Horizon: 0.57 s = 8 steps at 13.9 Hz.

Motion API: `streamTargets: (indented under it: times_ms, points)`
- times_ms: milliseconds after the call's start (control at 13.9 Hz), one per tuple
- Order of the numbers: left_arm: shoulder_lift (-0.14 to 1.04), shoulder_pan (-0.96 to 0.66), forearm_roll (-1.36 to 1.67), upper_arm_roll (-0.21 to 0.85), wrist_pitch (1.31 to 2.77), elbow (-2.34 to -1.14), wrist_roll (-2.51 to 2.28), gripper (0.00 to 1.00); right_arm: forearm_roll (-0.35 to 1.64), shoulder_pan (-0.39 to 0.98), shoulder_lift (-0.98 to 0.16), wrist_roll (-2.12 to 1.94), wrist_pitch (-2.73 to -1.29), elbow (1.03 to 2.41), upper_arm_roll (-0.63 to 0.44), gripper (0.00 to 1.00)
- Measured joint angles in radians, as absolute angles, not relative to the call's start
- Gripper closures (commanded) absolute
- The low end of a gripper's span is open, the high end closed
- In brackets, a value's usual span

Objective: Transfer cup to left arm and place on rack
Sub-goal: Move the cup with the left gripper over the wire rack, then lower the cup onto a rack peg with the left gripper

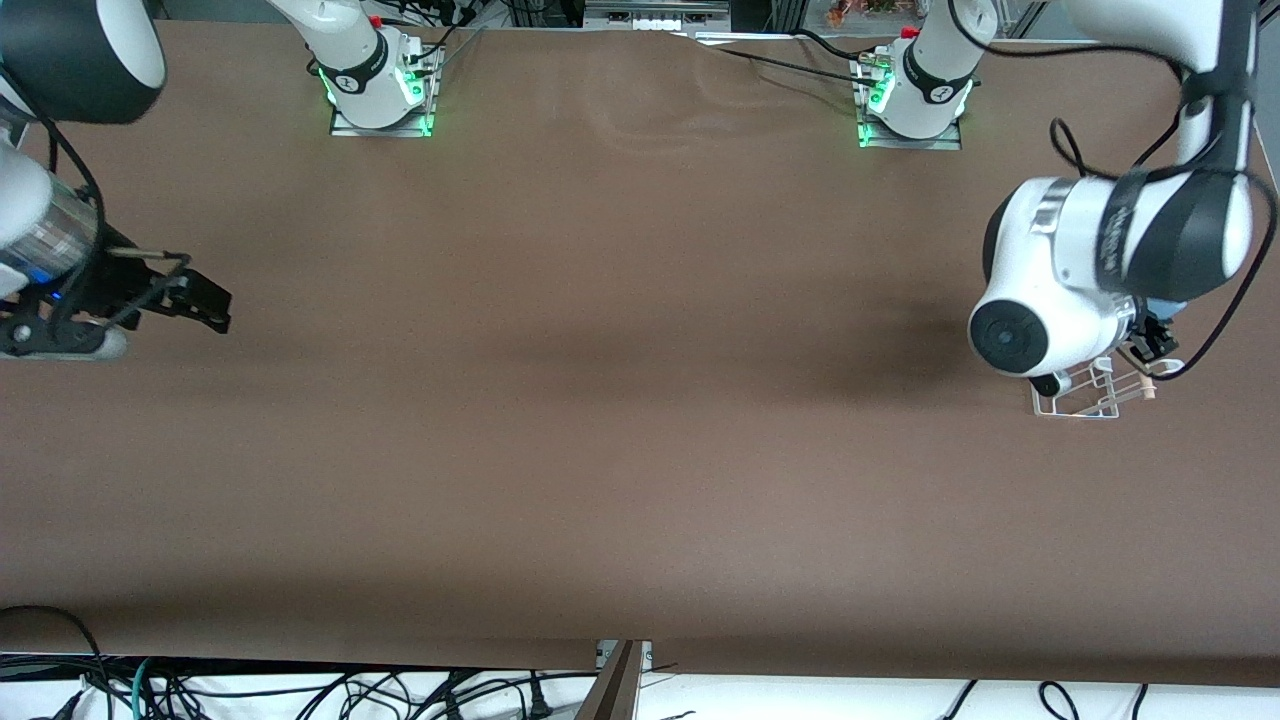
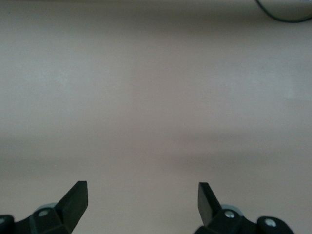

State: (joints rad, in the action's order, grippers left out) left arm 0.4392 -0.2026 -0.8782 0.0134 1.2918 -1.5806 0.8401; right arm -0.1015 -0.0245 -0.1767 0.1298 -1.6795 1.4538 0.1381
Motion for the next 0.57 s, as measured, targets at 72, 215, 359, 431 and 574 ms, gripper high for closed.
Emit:
streamTargets:
  times_ms: [72,215,359,431,574]
  points:
    - [0.467,-0.202,-0.934,0.013,1.290,-1.586,0.832,0.98,-0.102,-0.026,-0.160,0.123,-1.679,1.463,0.138,0.00]
    - [0.515,-0.202,-1.024,0.014,1.289,-1.625,0.763,0.98,-0.102,-0.026,-0.149,0.095,-1.679,1.476,0.138,0.00]
    - [0.545,-0.205,-1.064,0.017,1.289,-1.685,0.647,0.97,-0.102,-0.027,-0.151,0.069,-1.674,1.479,0.126,0.00]
    - [0.553,-0.208,-1.084,0.018,1.291,-1.713,0.601,0.97,-0.102,-0.028,-0.152,0.058,-1.673,1.479,0.115,0.00]
    - [0.560,-0.208,-1.113,0.018,1.313,-1.748,0.549,0.95,-0.102,-0.030,-0.154,0.042,-1.672,1.479,0.103,0.00]
